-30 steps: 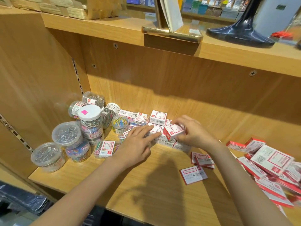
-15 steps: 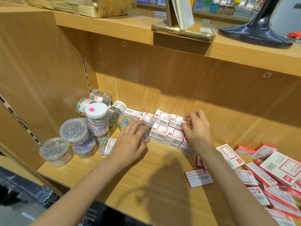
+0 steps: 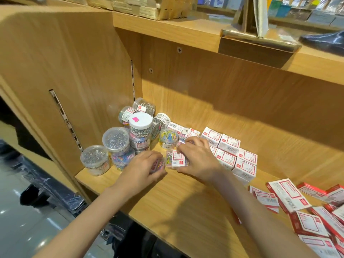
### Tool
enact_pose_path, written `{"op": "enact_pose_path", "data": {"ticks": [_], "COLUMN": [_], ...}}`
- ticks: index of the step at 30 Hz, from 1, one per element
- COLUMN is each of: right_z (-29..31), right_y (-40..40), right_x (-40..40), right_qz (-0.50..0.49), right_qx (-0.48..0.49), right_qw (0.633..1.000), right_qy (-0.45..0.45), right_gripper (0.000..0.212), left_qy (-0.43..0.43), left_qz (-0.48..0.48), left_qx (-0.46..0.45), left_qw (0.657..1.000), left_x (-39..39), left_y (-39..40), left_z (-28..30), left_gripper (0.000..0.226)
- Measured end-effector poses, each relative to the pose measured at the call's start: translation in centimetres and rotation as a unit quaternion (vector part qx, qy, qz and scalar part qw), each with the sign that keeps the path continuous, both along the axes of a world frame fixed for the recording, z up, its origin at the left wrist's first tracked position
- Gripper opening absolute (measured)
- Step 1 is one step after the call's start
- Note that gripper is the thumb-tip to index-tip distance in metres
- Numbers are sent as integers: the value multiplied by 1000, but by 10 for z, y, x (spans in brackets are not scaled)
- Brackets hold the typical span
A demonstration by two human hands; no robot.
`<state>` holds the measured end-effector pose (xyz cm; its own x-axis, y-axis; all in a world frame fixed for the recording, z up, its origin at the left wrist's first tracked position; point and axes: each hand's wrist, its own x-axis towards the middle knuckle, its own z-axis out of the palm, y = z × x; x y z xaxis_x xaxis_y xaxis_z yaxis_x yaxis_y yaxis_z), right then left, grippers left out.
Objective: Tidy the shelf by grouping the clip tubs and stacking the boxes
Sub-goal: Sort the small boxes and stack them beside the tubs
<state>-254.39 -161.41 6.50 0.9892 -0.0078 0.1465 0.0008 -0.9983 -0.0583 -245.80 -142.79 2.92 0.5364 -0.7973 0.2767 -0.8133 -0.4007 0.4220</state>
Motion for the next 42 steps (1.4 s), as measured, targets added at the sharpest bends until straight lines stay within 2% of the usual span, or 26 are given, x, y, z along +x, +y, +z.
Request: {"op": "enact_pose_path", "data": {"ticks": [5, 8, 10, 12, 15, 17, 21, 24, 28, 34, 38, 42], "right_z": [-17, 4, 19, 25, 16, 11, 16, 20, 17, 19, 19, 31], "right_y": [0, -8, -15, -20, -16, -13, -22, -28, -22, -30, -30, -29], "right_x": [-30, -22, -8, 9, 29, 33, 30, 28, 36, 31, 23, 36], "right_qz": [13, -19, -43, -70, -99, -108, -71, -63, -101, -72, -37, -30], "right_qx": [-13, 54, 63, 19, -88, -117, -81, -55, -22, 40, 55, 107], "right_qw": [998, 997, 994, 994, 991, 987, 994, 996, 994, 996, 997, 992], "right_qy": [-65, -51, -76, -78, -6, 6, -2, 9, 23, 14, 42, 53], "right_gripper": [49, 50, 47, 40, 45, 45, 39, 40, 44, 39, 38, 39], "left_qy": [29, 30, 25, 19, 9, -2, -14, -18, -32, -31, -10, -31], "left_qz": [-14, -18, -16, -21, -62, -98, -123, -118, -92, -50, -54, -36], "left_qx": [-9, -13, -14, -4, -7, 2, 31, 7, -5, -23, -22, 51], "left_qw": [999, 999, 999, 1000, 998, 995, 992, 993, 995, 998, 998, 998], "left_x": [5, 5, 5, 5, 5, 4, 2, 2, 4, 6, 9, 7], "left_y": [2, 1, -1, -3, -8, -13, -22, -23, -20, -10, -13, -26], "left_z": [0, 1, 1, 0, 0, -1, -4, -5, -7, -6, 1, 5], "left_gripper": [64, 59, 59, 65, 66, 65, 63, 53, 51, 54, 67, 91]}}
